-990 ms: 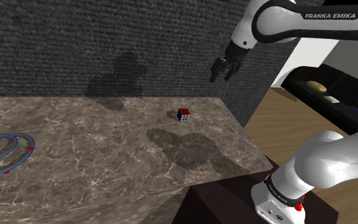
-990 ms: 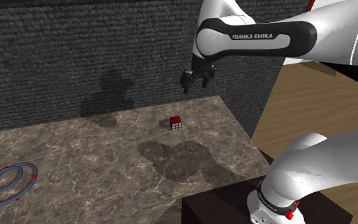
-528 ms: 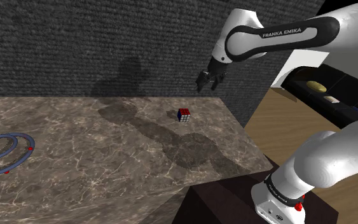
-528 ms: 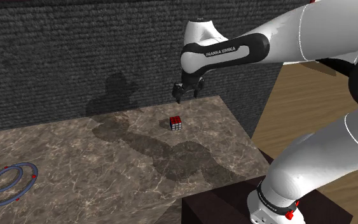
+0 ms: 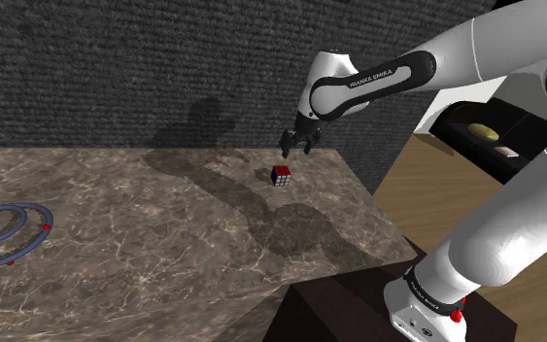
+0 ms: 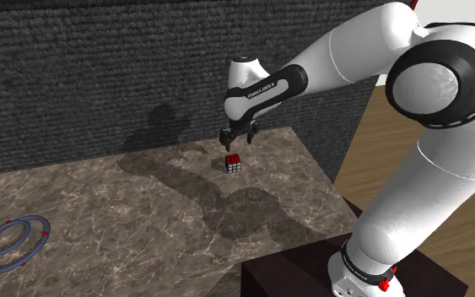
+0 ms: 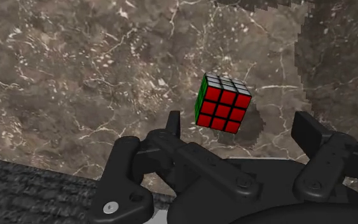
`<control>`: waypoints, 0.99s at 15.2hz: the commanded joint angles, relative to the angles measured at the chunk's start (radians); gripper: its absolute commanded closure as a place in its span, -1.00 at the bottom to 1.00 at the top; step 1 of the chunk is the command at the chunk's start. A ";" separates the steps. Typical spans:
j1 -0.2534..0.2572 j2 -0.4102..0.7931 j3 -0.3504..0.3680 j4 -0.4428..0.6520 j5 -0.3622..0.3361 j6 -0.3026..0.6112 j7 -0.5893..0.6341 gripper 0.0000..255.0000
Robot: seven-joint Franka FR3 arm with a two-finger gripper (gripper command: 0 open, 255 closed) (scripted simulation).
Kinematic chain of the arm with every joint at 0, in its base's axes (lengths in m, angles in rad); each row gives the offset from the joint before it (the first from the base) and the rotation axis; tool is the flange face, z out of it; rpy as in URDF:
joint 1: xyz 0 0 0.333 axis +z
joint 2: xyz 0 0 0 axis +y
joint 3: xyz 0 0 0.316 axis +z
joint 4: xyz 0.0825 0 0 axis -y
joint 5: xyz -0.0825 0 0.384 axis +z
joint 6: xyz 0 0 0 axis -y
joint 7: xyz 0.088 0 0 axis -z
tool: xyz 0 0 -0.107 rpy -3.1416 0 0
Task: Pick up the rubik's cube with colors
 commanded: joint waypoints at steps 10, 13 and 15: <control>0.007 0.315 -0.013 0.138 -0.063 0.126 0.063 -1.00; 0.008 0.345 -0.016 0.134 -0.068 0.160 0.066 -1.00; 0.009 0.362 -0.017 0.132 -0.071 0.178 0.068 -1.00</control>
